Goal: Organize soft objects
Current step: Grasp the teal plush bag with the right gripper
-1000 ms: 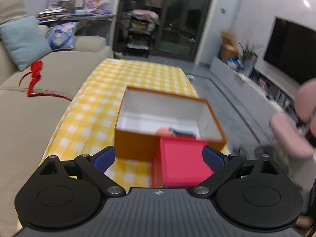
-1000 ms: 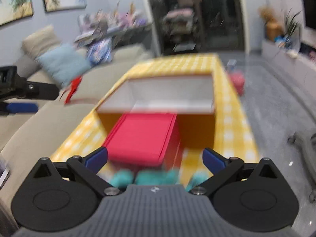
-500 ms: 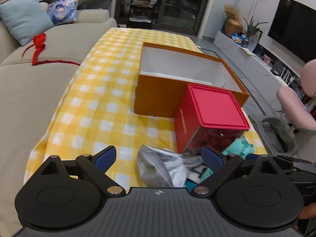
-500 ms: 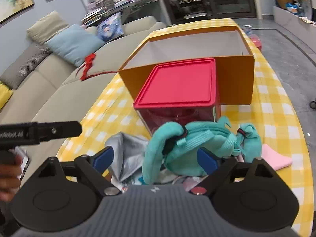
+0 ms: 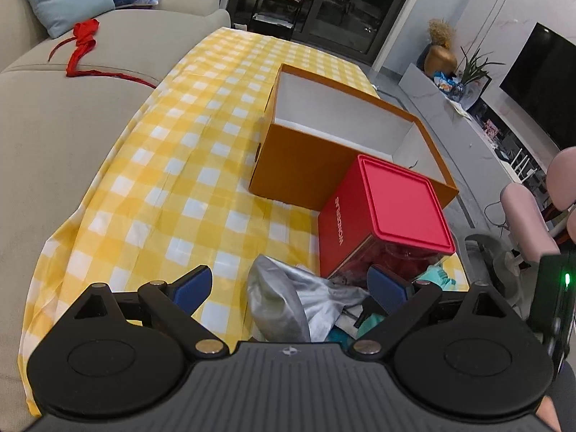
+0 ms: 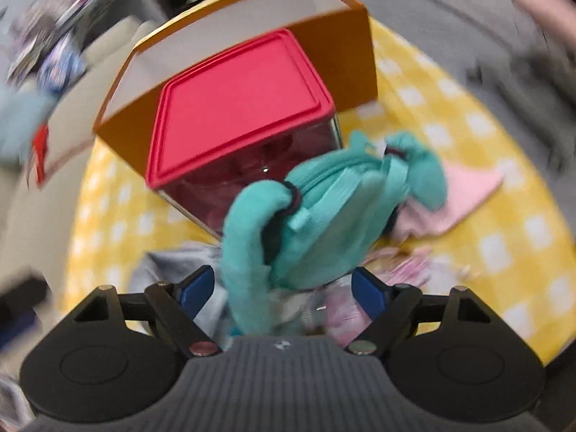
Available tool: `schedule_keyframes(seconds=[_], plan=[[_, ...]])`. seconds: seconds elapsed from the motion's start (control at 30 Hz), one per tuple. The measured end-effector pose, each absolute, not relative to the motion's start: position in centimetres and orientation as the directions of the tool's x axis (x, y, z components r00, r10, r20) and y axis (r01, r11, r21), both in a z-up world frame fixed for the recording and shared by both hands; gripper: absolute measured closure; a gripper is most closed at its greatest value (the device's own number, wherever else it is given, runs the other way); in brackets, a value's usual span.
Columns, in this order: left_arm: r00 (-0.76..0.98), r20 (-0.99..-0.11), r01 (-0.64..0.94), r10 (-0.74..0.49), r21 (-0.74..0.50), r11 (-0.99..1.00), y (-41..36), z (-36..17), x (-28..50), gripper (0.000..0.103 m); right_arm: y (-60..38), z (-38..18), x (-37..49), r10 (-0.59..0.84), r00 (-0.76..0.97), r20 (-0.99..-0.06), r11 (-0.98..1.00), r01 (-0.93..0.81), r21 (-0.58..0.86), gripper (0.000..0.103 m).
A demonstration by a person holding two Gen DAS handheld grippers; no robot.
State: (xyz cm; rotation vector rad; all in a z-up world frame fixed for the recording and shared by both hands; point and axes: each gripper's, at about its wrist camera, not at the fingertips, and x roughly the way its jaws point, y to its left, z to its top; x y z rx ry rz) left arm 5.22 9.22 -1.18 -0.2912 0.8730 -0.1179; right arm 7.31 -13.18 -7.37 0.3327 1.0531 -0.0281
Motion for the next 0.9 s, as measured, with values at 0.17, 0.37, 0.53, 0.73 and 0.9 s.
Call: schedule_keyframes(seconds=[0.17, 0.37, 0.53, 0.73, 0.9], plan=[[0.647, -0.736, 0.009, -0.199, -0.254, 0.967, 8.5, -1.0, 5.0, 0.000, -12.8, -7.2, 8.0, 0.059, 0.535, -0.843, 0.915, 0.308, 0.259, 0.025], [0.619, -0.750, -0.013, -0.231, -0.304, 0.953, 9.1, -1.4, 5.3, 0.000, -12.6, -7.4, 7.4, 0.016, 0.572, -0.820, 0.941, 0.270, 0.206, 0.056], [0.613, -0.754, -0.034, -0.236, -0.324, 0.946, 9.5, -1.5, 5.3, 0.000, -12.9, -7.5, 6.7, 0.041, 0.592, -0.805, 0.954, 0.216, 0.208, 0.066], [0.610, -0.758, -0.043, -0.231, -0.323, 0.945, 9.7, -1.6, 5.3, 0.000, -14.7, -6.4, 6.4, 0.124, 0.571, -0.811, 0.947, 0.176, 0.269, 0.074], [0.603, -0.765, -0.044, -0.225, -0.313, 0.949, 9.6, -1.7, 5.3, 0.000, -17.3, -5.4, 5.7, 0.164, 0.541, -0.825, 0.960, 0.107, 0.260, 0.073]])
